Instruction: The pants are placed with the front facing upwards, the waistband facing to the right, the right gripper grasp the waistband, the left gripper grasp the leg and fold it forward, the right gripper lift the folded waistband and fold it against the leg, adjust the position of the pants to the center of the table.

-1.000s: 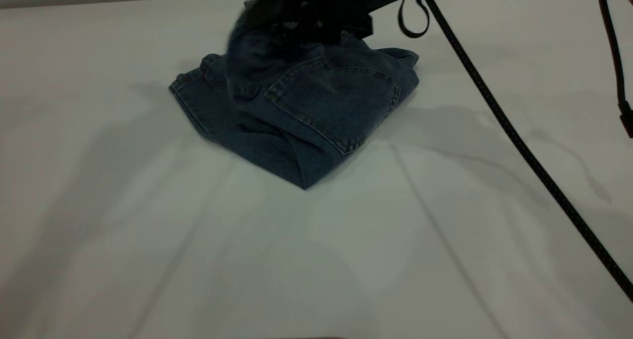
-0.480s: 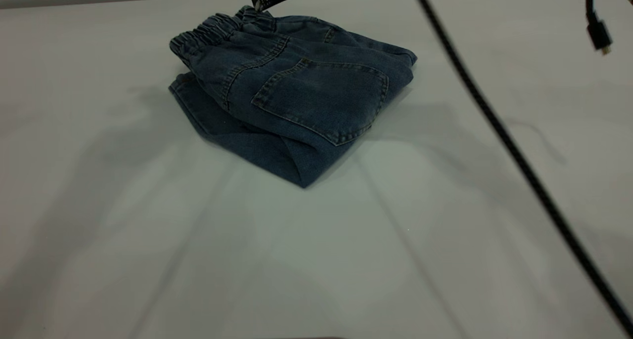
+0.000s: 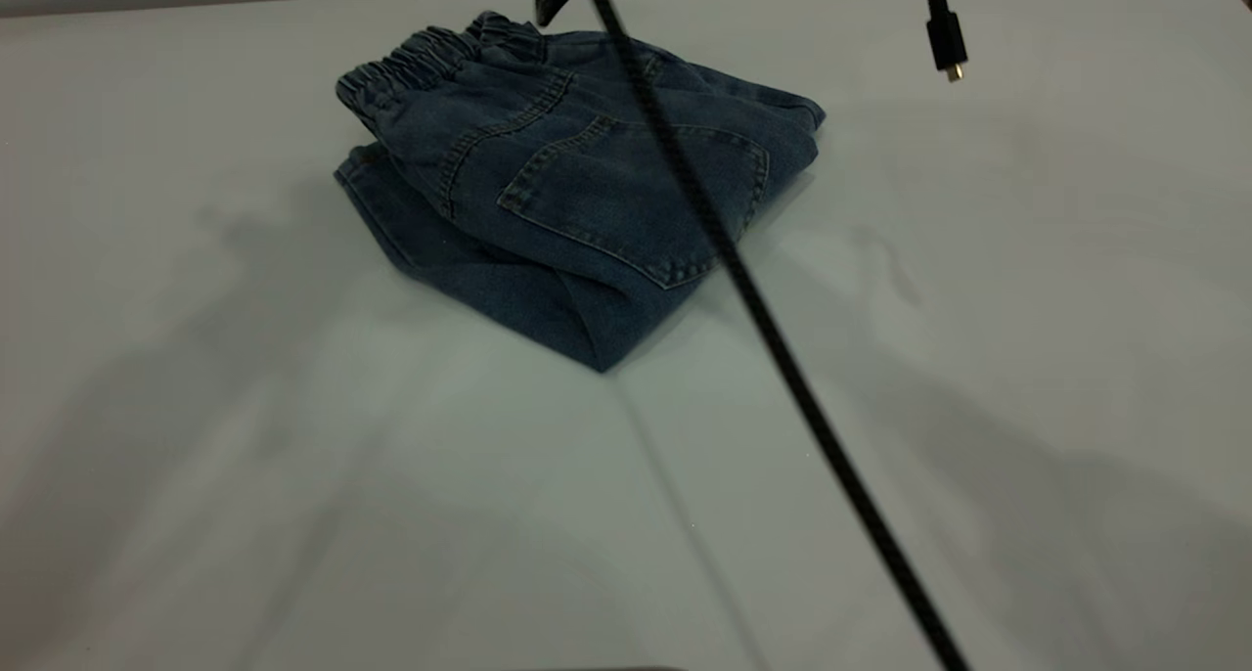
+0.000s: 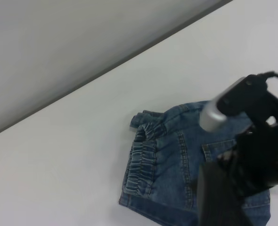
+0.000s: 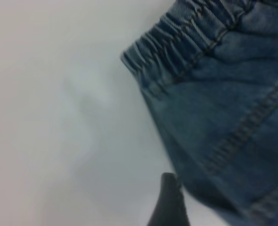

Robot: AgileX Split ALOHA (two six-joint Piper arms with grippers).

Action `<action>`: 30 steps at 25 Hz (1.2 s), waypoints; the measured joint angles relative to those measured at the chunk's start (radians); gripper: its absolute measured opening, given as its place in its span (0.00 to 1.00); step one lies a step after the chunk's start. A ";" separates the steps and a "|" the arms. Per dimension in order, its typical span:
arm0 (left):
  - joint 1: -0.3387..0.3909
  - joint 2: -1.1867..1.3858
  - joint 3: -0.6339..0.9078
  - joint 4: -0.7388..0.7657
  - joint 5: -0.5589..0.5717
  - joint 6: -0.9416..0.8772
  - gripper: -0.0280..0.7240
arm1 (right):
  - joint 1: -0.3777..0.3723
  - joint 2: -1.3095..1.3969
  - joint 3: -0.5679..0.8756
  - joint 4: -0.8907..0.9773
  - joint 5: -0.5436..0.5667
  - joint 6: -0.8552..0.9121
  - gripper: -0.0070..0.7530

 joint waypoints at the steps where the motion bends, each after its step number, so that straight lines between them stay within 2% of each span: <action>1: 0.000 0.000 0.000 0.000 0.001 0.000 0.43 | 0.000 0.014 -0.006 0.017 -0.011 0.045 0.71; 9: 0.000 0.000 0.000 0.000 0.024 0.000 0.43 | 0.000 0.152 -0.012 0.047 -0.014 0.338 0.67; 16: 0.000 0.000 0.000 0.000 0.044 0.000 0.42 | 0.000 0.219 -0.014 0.054 -0.051 0.459 0.63; 22: 0.000 0.000 0.000 0.000 0.054 0.001 0.40 | 0.000 0.233 -0.023 0.053 -0.018 0.437 0.63; 30: 0.000 0.000 0.000 0.000 0.058 0.001 0.40 | 0.004 0.233 -0.032 0.033 0.159 0.163 0.63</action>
